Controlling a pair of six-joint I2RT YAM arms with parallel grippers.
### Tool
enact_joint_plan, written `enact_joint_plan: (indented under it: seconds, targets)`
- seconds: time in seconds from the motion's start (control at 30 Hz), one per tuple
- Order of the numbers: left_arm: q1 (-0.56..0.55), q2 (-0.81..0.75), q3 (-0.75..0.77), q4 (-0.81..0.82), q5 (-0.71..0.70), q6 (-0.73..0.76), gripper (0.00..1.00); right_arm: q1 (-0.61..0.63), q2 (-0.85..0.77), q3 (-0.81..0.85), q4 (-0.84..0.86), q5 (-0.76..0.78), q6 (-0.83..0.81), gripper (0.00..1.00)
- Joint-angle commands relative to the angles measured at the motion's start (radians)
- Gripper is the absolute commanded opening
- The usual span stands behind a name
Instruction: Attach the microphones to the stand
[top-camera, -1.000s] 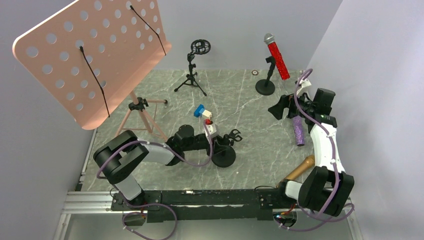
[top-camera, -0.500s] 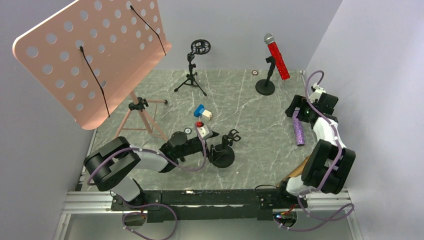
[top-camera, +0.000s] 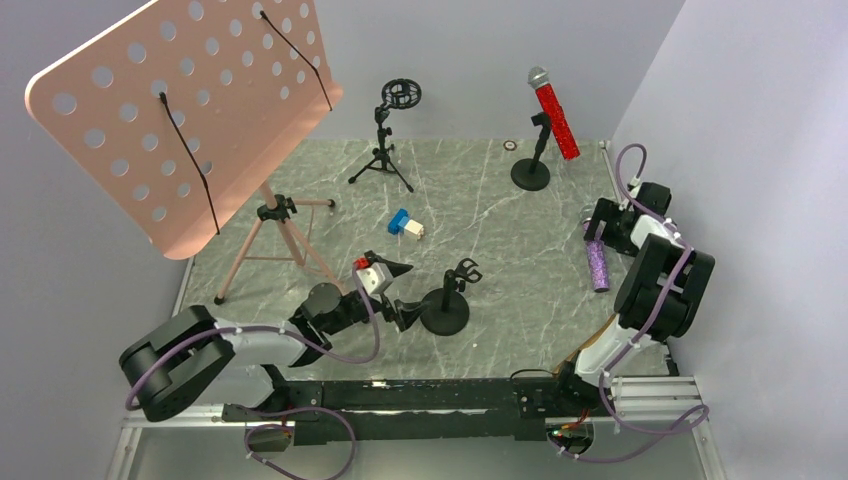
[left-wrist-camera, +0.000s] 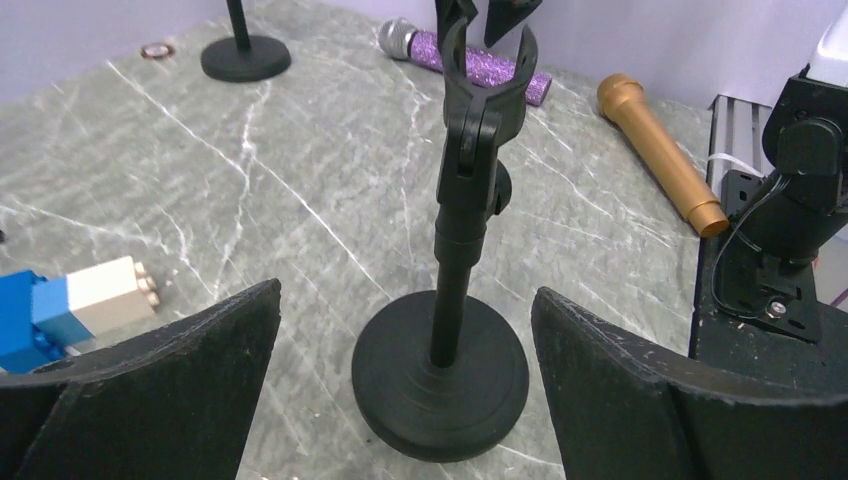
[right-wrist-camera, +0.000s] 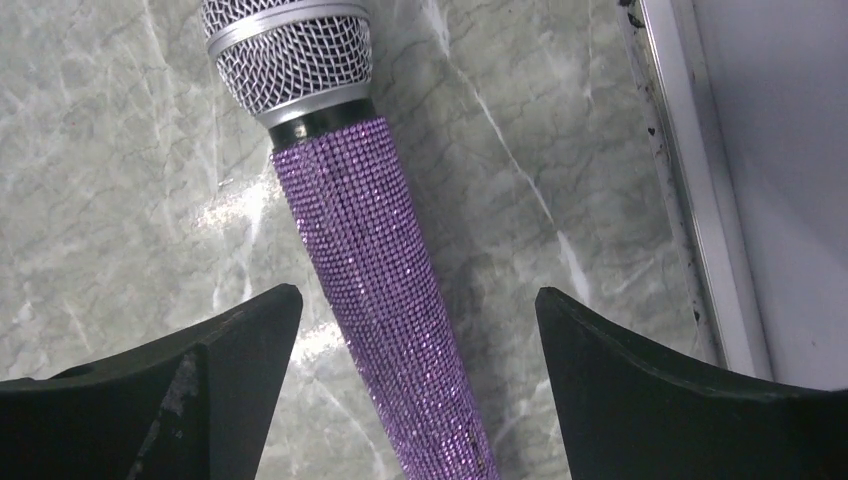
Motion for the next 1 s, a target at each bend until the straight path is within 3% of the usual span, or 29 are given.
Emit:
enact_joint_plan:
  seconds: [0.0,0.4,0.8,0.97]
  targets:
    - [-0.003,-0.067,-0.021,-0.024,-0.012,0.046,0.99,-0.001,0.040,0.069,-0.059,-0.006,-0.046,0.92]
    - [-0.003,-0.048,-0.021,0.007,-0.005,-0.043,0.99,0.027,0.116,0.107,-0.120,-0.049,-0.096,0.80]
    - [-0.001,-0.054,-0.028,0.016,-0.010,-0.073,0.99,0.032,0.088,0.108,-0.125,-0.044,-0.105,0.82]
    - [-0.001,-0.092,-0.038,-0.007,-0.026,-0.069,0.99,0.031,-0.026,0.080,-0.099,0.010,-0.106,0.89]
